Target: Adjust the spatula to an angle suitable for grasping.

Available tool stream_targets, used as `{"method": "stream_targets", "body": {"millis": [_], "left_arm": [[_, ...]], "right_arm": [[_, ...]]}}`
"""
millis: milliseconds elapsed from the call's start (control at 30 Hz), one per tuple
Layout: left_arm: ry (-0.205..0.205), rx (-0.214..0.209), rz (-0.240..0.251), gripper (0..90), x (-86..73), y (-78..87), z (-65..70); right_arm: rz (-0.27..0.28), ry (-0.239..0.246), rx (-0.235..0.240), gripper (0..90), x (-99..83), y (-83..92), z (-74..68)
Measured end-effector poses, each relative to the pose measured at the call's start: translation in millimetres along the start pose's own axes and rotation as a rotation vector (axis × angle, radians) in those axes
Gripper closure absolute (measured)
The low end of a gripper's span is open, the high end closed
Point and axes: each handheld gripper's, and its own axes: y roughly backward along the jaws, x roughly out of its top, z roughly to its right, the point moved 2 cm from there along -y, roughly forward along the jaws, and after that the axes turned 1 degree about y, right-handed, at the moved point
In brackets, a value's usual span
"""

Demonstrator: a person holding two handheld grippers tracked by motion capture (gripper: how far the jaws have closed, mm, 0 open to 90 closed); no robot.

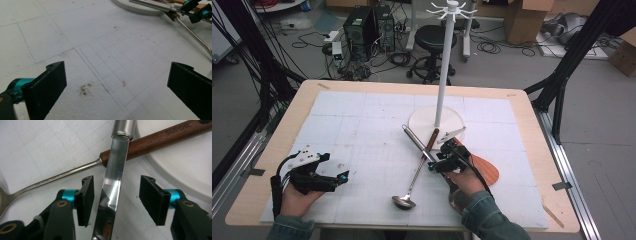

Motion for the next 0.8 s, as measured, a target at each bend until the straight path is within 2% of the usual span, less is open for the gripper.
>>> {"method": "stream_targets", "body": {"millis": [267, 533, 600, 800], "left_arm": [[-0.001, -0.001, -0.003, 2.8, -0.2, -0.1, 0.0], [-0.008, -0.001, -0.005, 2.8, -0.3, -0.2, 0.5], [-0.008, 0.0, -0.005, 2.8, -0.3, 0.0, 0.5], [-0.009, -0.003, -0.006, 2.8, -0.2, -0.3, 1.0]], "right_arm": [[-0.016, -0.003, -0.023, 56.5, 0.5, -3.2, -3.2], [-0.019, -0.004, -0.026, 60.9, 0.1, -5.6, -4.8], [-0.017, -0.02, -0.021, 62.5, -0.4, -6.2, -5.2], [-0.015, -0.013, -0.025, 66.9, -0.3, -7.3, -7.5]]}}
